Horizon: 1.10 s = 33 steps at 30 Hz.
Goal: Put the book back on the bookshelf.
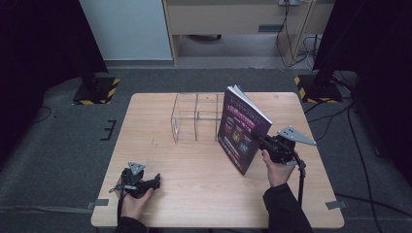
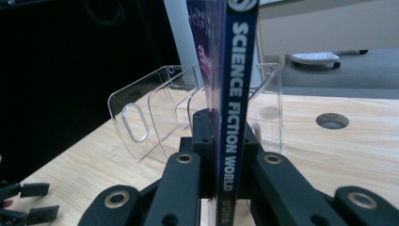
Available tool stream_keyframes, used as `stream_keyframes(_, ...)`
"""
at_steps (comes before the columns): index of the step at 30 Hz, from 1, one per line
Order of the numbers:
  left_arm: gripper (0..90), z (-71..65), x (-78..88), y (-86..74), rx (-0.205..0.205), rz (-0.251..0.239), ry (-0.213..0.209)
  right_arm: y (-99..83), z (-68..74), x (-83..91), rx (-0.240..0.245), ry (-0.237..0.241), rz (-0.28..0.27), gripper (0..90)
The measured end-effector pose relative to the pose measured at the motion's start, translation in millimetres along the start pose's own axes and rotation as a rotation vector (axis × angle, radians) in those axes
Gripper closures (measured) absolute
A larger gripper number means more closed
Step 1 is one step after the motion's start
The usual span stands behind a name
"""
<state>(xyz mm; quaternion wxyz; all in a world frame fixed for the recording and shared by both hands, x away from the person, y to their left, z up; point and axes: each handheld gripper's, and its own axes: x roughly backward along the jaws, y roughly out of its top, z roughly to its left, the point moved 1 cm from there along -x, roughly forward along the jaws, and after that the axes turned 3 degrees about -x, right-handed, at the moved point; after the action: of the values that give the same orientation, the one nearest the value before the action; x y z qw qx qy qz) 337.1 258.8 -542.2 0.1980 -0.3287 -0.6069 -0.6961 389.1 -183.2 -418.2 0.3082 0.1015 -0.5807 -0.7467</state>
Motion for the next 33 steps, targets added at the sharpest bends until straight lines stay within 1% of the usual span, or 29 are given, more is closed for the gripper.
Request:
stream_keyframes(1, 9.9, 0.0, 0.0, 0.0, 0.0, 0.0, 0.0, 2.0, 1.1, -1.5, 0.004, -0.006, -0.014, 84.5)
stream_keyframes(3, 9.9, 0.0, 0.0, 0.0, 0.0, 0.0, -0.001, 3.2, 1.4, -2.3, 0.006, -0.007, -0.021, 84.4)
stream_keyframes(5, 9.9, 0.0, 0.0, 0.0, 0.0, 0.001, -0.001, 7.5, 2.6, -4.8, 0.005, -0.013, -0.048, 84.4)
stream_keyframes(8, 9.9, 0.1, 0.0, 0.0, 0.0, 0.001, 0.0, 11.7, 3.4, -7.9, 0.008, -0.019, -0.064, 84.5)
stream_keyframes(10, 9.9, 0.0, -0.1, 0.0, 0.0, 0.0, -0.001, 17.9, 5.1, -13.5, 0.014, -0.035, -0.082, 84.4)
stream_keyframes(11, 9.9, 0.0, -0.1, 0.0, 0.001, 0.0, -0.001, 17.9, 5.1, -13.5, 0.014, -0.035, -0.082, 84.4)
stream_keyframes(12, 9.9, 0.0, -0.1, 0.0, 0.0, -0.001, -0.001, 21.6, 5.7, -17.8, 0.018, -0.046, -0.094, 84.4)
stream_keyframes(14, 9.9, 0.0, 0.0, 0.0, 0.0, 0.0, -0.001, 23.3, 5.9, -20.4, 0.019, -0.052, -0.098, 84.4)
stream_keyframes(15, 9.9, 0.0, 0.0, 0.0, 0.0, 0.0, -0.001, 26.4, 6.6, -25.7, 0.027, -0.067, -0.102, 84.4)
stream_keyframes(17, 9.9, 0.0, 0.0, 0.0, 0.0, 0.0, -0.001, 27.3, 6.6, -28.6, 0.031, -0.075, -0.107, 84.5)
stream_keyframes(18, 9.9, 0.0, 0.0, 0.0, 0.0, 0.0, -0.001, 28.7, 6.5, -34.4, 0.038, -0.089, -0.114, 84.5)
stream_keyframes(20, 9.9, 0.0, 0.0, 0.0, 0.0, 0.0, -0.001, 29.2, 6.7, -37.2, 0.038, -0.095, -0.114, 84.4)
stream_keyframes(23, 9.9, 0.2, 0.0, 0.0, -0.001, 0.0, -0.001, 28.7, 8.4, -48.8, 0.049, -0.123, -0.118, 84.4)
stream_keyframes(25, 9.9, 0.1, -0.1, 0.0, -0.001, 0.0, -0.001, 27.9, 9.8, -52.8, 0.054, -0.139, -0.122, 84.4)
stream_keyframes(27, 9.9, 0.2, -0.1, 0.0, -0.001, -0.001, -0.001, 27.3, 10.1, -55.1, 0.06, -0.144, -0.126, 84.4)
stream_keyframes(30, 9.9, 0.2, -0.1, 0.0, -0.001, -0.001, -0.001, 24.6, 12.4, -62.8, 0.07, -0.174, -0.137, 84.5)
stream_keyframes(32, 9.9, 0.2, -0.1, 0.0, -0.001, -0.001, -0.001, 24.4, 12.7, -64.0, 0.07, -0.177, -0.139, 84.4)
stream_keyframes(33, 9.9, 0.2, -0.1, 0.0, -0.001, -0.001, -0.001, 23.3, 13.8, -66.8, 0.078, -0.19, -0.149, 84.4)
